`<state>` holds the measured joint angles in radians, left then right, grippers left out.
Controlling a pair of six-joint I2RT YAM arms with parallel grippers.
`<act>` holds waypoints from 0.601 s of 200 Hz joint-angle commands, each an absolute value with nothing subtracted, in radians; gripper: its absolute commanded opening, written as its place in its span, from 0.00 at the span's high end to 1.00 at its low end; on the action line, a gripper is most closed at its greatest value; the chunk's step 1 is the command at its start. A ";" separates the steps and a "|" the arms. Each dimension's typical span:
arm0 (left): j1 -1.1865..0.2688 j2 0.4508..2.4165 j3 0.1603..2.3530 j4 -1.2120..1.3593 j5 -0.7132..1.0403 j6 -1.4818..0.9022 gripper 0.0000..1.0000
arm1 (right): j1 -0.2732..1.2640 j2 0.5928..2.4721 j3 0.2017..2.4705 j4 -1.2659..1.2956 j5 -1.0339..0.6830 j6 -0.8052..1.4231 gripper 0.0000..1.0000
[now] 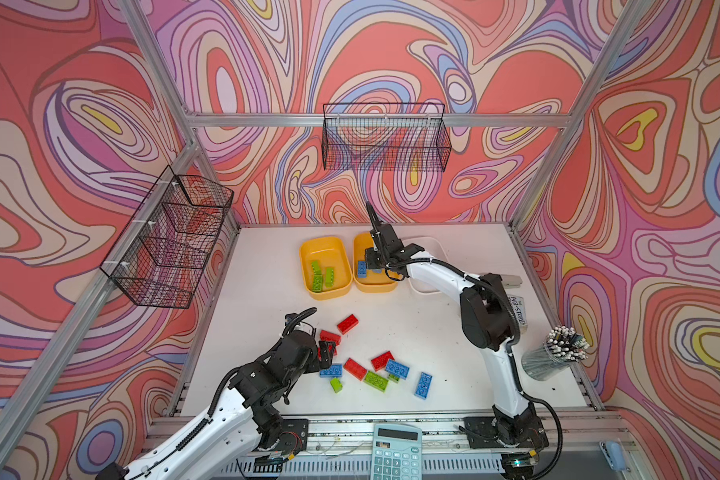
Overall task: Sort the legos into containers by color
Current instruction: 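Lift the light-blue brick and drop it into the blue-brick tub, then draw the right gripper back while the left gripper moves toward the red bricks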
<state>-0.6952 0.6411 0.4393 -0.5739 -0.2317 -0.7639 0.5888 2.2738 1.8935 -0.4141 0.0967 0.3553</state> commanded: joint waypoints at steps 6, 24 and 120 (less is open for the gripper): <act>-0.701 0.646 0.478 -0.623 -0.237 -0.798 0.02 | 0.567 2.337 1.984 -0.453 0.094 0.314 0.59; -0.701 0.644 0.486 -0.662 -0.236 -0.808 0.02 | 0.563 2.314 1.988 -0.442 0.069 0.291 0.41; -0.708 0.603 0.347 -0.698 -0.096 -0.970 0.10 | 0.565 1.836 1.461 -0.280 -0.030 0.309 0.05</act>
<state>-0.6991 0.6098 0.3840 -0.6888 -0.1486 -0.8978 0.5644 1.9255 1.5799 -0.3416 -0.0010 0.2935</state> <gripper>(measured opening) 0.916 0.945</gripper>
